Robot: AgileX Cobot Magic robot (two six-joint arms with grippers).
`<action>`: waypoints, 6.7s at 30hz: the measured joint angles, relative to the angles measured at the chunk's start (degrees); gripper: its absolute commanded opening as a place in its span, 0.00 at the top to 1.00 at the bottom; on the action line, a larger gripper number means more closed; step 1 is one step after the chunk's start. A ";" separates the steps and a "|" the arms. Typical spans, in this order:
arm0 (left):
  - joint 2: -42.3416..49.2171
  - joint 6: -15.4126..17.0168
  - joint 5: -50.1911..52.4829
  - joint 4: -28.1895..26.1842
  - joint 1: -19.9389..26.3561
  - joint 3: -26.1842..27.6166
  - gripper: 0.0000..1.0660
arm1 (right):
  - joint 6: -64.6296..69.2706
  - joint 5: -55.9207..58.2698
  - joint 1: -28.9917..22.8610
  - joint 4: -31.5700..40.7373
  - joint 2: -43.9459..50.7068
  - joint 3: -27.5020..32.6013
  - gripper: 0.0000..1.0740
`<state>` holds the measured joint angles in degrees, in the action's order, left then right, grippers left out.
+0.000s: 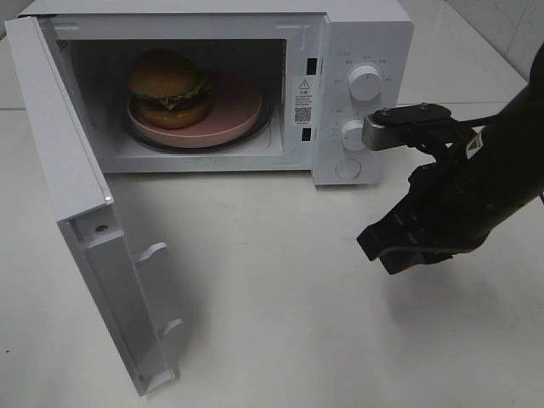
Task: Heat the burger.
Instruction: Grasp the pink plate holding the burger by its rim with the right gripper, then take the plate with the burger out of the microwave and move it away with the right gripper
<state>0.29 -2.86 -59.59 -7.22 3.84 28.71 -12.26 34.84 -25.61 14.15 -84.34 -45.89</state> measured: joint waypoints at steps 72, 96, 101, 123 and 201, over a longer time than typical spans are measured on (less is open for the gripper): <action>0.00 0.00 0.00 0.00 0.00 0.00 0.08 | -49.56 -10.14 -9.74 -22.80 -11.17 -20.57 0.19; 0.00 0.00 0.00 0.00 0.00 0.00 0.08 | -49.79 -13.01 -11.29 -22.92 -28.02 -36.33 0.21; 0.00 0.00 0.00 0.00 0.00 0.00 0.08 | -50.31 -13.01 -11.29 -22.92 -32.60 -40.62 0.22; 0.00 0.00 0.00 0.00 0.00 0.00 0.08 | -51.91 -5.39 -11.86 -21.37 -49.85 -63.25 0.25; 0.00 0.00 0.00 0.00 0.00 0.00 0.08 | -76.03 -16.21 -11.86 -15.24 -33.86 -35.18 1.00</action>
<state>0.29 -2.86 -59.59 -7.22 3.84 28.71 -88.29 18.62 -37.47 -1.09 -118.20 -81.07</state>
